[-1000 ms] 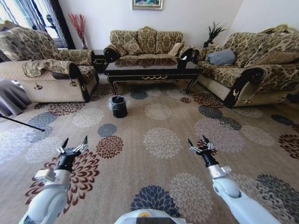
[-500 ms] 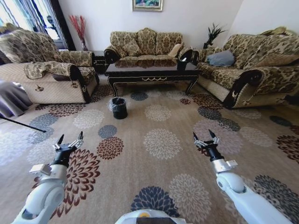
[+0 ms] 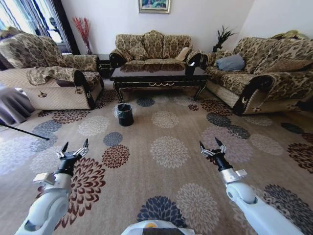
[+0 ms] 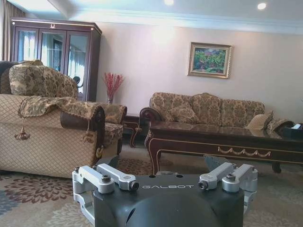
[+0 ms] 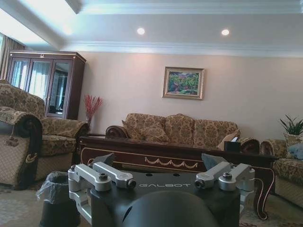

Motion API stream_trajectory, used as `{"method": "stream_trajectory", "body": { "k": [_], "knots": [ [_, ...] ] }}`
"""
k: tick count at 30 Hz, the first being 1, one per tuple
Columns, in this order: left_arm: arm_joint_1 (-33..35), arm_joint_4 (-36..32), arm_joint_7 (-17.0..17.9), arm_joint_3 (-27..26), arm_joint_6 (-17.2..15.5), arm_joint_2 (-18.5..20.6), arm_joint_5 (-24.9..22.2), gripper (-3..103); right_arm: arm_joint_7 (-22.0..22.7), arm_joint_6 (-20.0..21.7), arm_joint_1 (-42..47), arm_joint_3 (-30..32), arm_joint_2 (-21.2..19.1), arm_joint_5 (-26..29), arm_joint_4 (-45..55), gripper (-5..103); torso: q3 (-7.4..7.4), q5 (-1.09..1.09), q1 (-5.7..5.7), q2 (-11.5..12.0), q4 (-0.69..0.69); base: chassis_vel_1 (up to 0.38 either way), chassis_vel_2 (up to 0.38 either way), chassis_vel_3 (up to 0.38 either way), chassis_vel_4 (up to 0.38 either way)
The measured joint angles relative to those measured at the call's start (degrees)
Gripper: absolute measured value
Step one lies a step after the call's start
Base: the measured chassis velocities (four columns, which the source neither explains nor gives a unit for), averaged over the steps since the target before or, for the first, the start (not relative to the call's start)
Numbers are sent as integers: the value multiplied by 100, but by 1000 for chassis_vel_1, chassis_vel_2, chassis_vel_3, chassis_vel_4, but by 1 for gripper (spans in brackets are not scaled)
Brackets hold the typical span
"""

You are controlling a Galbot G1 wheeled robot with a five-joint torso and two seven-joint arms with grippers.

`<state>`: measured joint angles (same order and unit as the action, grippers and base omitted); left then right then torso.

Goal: Move to the front of the table and pick up the trash from the floor, then place it into the trash bin.

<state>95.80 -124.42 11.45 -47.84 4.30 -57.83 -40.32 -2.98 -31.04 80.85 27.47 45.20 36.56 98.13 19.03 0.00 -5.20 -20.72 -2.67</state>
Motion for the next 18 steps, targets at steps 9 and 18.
{"method": "stream_trajectory", "body": {
  "k": [9, 18],
  "knots": [
    [26, -6, -26, 16, 10, -7, 41, 100, 117, -55, -36, -44, 55, 108, 0, 100, 99, 1, -59, -158, 0, -17, -12, 16, 9],
    [22, -7, -30, 22, 13, -10, 52, 100, 82, -88, -23, -43, 54, 107, -2, 100, 206, -1, -123, -334, 0, -12, 2, 8, 4]
  ]
}}
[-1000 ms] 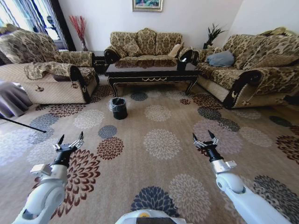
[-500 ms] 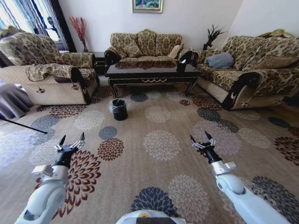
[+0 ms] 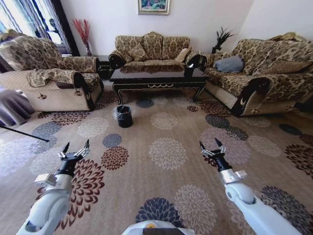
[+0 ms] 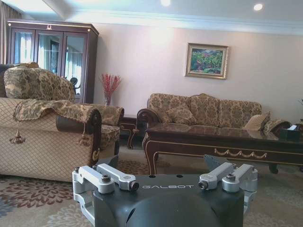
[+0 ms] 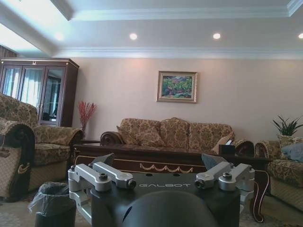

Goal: Move to the front of the table and pick up the trash from the floor, then place it into the trash bin.

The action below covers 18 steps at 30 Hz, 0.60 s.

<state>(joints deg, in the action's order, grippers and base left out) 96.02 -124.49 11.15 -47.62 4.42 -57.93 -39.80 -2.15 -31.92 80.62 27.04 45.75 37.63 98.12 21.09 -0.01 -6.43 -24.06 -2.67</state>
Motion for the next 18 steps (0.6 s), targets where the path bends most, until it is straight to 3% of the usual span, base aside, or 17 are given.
{"method": "stream_trajectory", "body": {
  "k": [18],
  "knots": [
    [133, -155, -20, -60, 8, -12, 28, 100, -73, -44, 55, 21, 12, -34, 53, 100, 275, 1, -155, -431, 0, 0, 0, 0, 0]
  ]
}}
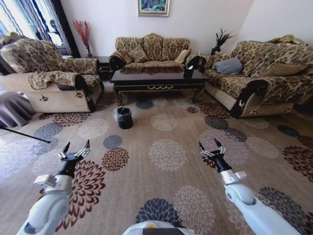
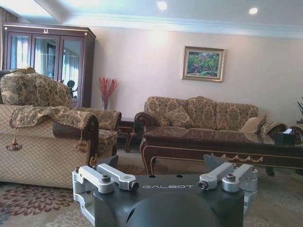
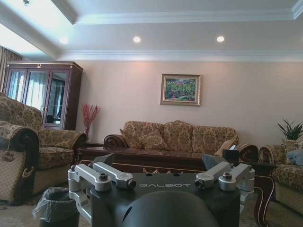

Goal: Move to the front of the table and pick up the trash from the floor, then place it into the trash bin.

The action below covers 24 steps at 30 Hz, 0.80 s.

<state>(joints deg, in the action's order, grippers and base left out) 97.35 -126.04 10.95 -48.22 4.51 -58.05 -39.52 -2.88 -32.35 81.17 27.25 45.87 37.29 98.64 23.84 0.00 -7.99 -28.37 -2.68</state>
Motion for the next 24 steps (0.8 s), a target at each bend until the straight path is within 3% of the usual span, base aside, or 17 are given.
{"method": "stream_trajectory", "body": {
  "k": [24],
  "knots": [
    [121, -225, -1, -123, -6, 16, -81, 100, 2, -3, 92, 74, -28, 0, 135, 100, 338, 0, -226, -564, 0, 0, 0, 0, 0]
  ]
}}
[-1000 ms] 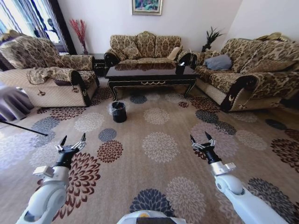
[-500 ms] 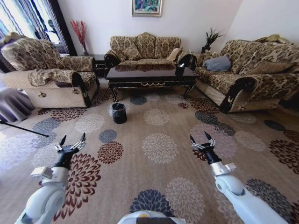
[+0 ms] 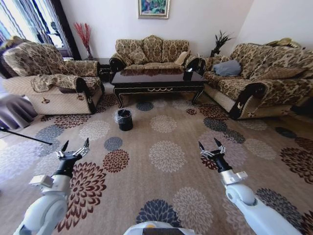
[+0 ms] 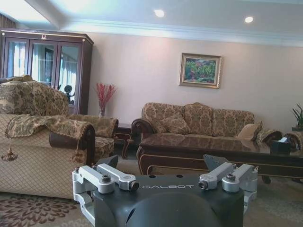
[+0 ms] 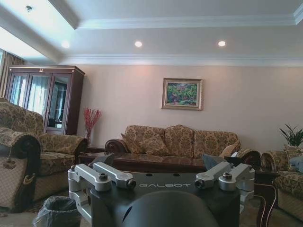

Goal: Move to the front of the table and pick up the trash from the floor, then place it into the trash bin.

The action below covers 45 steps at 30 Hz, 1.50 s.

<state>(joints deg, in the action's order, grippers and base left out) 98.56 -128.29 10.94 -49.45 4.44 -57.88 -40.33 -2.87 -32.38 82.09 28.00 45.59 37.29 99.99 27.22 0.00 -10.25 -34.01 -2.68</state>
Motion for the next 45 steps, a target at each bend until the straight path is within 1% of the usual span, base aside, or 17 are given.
{"method": "stream_trajectory", "body": {
  "k": [7, 14, 19, 27, 36, 38, 39, 45],
  "knots": [
    [12, -6, -14, 11, 0, -24, 26, 100, -20, -16, 31, 15, 16, -16, 10, 100, 97, 0, -54, -150, 0, 0, 0, 0, 0],
    [32, -18, -24, 12, 1, -44, 41, 100, -32, -27, 48, 21, 28, -36, 17, 100, 206, 0, -131, -336, 0, 0, 0, 0, 0],
    [41, -33, -29, 14, 3, -55, 51, 100, -143, -66, 59, 41, 23, -29, 20, 100, 277, 0, -182, -459, 0, 0, 0, 0, 0],
    [47, -36, -32, 24, 8, -73, 68, 100, -151, -76, 77, 55, 32, -19, 20, 100, 380, 0, -254, -632, 0, 0, 0, 0, 0],
    [48, -28, -41, 33, 13, -89, 86, 100, -265, -109, 62, 25, 32, -18, 11, 100, 534, 0, -352, -884, 0, 0, 0, 0, 0],
    [47, -26, -41, 34, 13, -90, 86, 100, -266, -110, 61, 23, 32, -18, 9, 100, 541, 0, -357, -896, 0, 0, 0, 0, 0],
    [37, -15, -42, 37, 14, -90, 86, 100, -266, -115, 54, 19, 33, -16, -5, 100, 566, 0, -380, -944, 0, 0, 0, 0, 0],
    [5, 18, -46, 58, 14, -87, 86, 100, -262, -128, 32, 12, 33, 31, -24, 100, 628, 0, -425, -1053, 0, 0, 0, 0, 0]
  ]
}}
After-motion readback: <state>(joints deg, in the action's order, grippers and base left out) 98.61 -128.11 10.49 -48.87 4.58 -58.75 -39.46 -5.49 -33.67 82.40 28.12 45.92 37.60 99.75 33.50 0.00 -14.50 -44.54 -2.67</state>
